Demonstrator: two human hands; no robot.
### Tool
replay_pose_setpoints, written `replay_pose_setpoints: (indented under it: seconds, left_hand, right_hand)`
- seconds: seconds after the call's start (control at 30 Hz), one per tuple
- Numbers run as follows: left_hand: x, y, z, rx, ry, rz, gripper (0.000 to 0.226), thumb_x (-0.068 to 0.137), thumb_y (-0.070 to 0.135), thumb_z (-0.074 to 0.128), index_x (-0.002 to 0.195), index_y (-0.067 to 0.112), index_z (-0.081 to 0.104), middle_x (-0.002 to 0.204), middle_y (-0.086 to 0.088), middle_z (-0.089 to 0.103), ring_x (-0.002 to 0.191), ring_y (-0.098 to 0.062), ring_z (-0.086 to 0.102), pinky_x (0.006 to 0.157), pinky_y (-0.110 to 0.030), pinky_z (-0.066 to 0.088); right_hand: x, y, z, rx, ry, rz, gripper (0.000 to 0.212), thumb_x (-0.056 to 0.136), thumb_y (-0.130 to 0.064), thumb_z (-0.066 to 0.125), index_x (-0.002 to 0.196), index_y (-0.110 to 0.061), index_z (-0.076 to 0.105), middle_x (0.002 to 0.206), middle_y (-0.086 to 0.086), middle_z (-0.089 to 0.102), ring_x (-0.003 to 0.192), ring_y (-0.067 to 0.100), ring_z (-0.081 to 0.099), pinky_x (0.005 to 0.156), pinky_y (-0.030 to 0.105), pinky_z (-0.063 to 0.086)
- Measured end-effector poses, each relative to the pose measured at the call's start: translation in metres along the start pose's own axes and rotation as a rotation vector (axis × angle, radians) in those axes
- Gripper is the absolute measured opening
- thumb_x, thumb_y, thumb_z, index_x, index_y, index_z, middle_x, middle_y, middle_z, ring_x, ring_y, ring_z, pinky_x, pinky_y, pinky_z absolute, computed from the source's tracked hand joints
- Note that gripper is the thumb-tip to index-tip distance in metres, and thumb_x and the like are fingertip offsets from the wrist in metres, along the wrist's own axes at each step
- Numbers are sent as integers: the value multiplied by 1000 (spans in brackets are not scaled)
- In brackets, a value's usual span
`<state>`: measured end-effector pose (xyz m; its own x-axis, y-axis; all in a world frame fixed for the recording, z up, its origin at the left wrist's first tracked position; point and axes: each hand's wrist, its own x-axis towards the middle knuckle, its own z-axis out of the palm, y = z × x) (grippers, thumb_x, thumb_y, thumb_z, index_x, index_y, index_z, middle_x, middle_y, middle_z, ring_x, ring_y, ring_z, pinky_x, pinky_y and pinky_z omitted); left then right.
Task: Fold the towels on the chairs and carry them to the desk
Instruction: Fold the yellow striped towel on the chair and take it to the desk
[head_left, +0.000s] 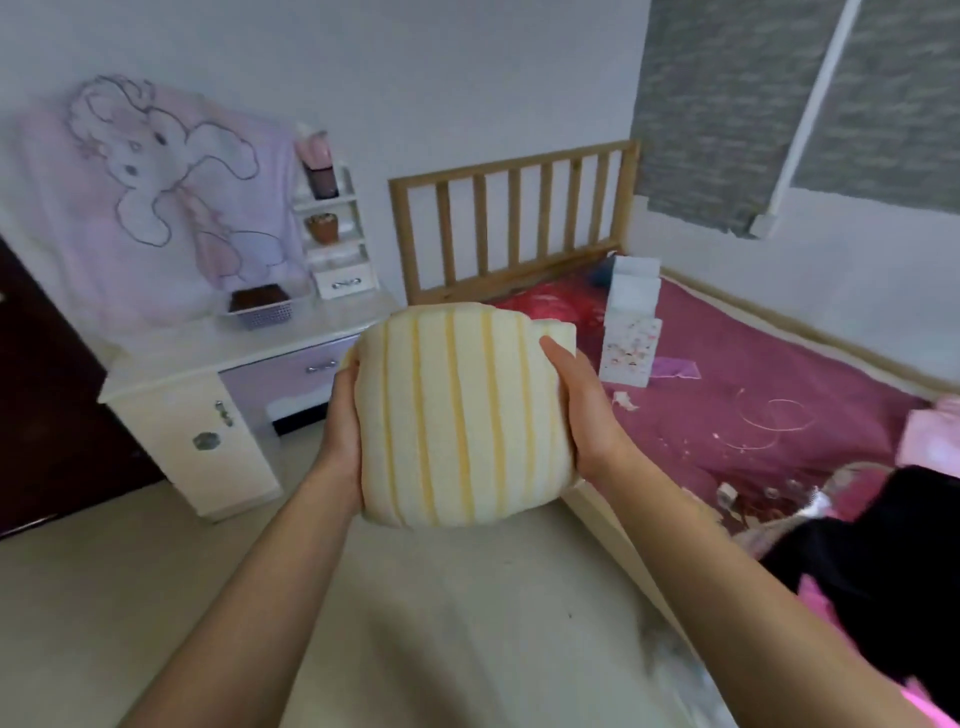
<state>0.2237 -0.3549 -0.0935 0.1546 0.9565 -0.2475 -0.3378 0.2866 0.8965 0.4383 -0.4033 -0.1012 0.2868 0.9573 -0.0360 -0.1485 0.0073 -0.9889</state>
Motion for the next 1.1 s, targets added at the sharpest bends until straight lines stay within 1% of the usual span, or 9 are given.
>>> replay_pose_setpoints:
  seconds: [0.23, 0.4, 0.47, 0.53, 0.57, 0.63, 0.7, 0.83, 1.1]
  left_hand:
    - [146, 19, -50, -70, 125, -21, 55, 95, 60, 35, 91, 21, 72, 83, -6, 75, 74, -26, 70, 70, -34, 51]
    - [251, 61, -74, -3, 240, 13, 50, 97, 56, 38, 103, 17, 69, 86, -4, 75, 74, -20, 72, 64, -32, 52]
    - [292, 86, -99, 9, 306, 12, 57, 91, 62, 45, 117, 16, 67, 98, -6, 75, 90, -24, 71, 71, -35, 54]
    - [321, 110, -127, -8, 382, 39, 65, 85, 68, 50, 125, 18, 63, 111, -7, 71, 102, -28, 67, 79, -41, 54]
    - [331, 120, -141, -18, 431, 46, 68, 82, 71, 53, 125, 19, 63, 113, -7, 69, 103, -29, 66, 82, -44, 54]
    - [358, 141, -179, -30, 541, 59, 72, 75, 72, 59, 123, 19, 62, 103, -4, 70, 96, -27, 65, 82, -45, 54]
    - [380, 157, -209, -25, 569, 102, 59, 78, 66, 58, 114, 20, 67, 88, 0, 68, 85, -23, 64, 75, -40, 54]
    - [433, 188, -269, -30, 600, 129, 48, 87, 66, 49, 108, 29, 71, 103, -2, 75, 96, -25, 70, 83, -46, 56]
    - [581, 282, -399, -5, 639, 143, 71, 76, 82, 47, 126, 33, 60, 119, -3, 68, 107, -27, 64, 95, -52, 50]
  right_hand:
    - [167, 39, 73, 105, -112, 58, 72, 66, -68, 70, 129, -36, 56, 121, -8, 70, 114, 18, 65, 101, 46, 48]
    - [293, 47, 121, 131, -227, 167, 70, 67, -72, 72, 127, -37, 61, 121, -4, 71, 114, 22, 66, 102, 51, 47]
    - [346, 42, 157, 121, -265, 158, 68, 68, -71, 72, 124, -35, 64, 120, -4, 72, 113, 21, 67, 103, 50, 47]
    - [385, 38, 200, 116, -303, 132, 53, 75, -61, 71, 121, -35, 64, 116, -6, 73, 111, 19, 68, 99, 45, 51]
    - [398, 38, 221, 96, -334, 129, 51, 77, -59, 70, 123, -36, 63, 116, -7, 72, 111, 19, 68, 99, 45, 51]
    - [434, 44, 273, 57, -412, 129, 67, 73, -64, 70, 131, -34, 57, 123, -4, 69, 113, 21, 65, 103, 50, 48]
    - [462, 51, 316, 35, -452, 140, 81, 68, -69, 67, 137, -32, 50, 127, -5, 65, 115, 21, 62, 104, 50, 46]
    - [513, 65, 401, -24, -517, 118, 81, 71, -67, 60, 142, -32, 43, 133, -8, 56, 117, 15, 55, 104, 43, 44]
    - [647, 80, 578, -70, -481, 97, 76, 66, -72, 65, 133, -38, 52, 128, -14, 62, 119, 14, 58, 108, 48, 43]
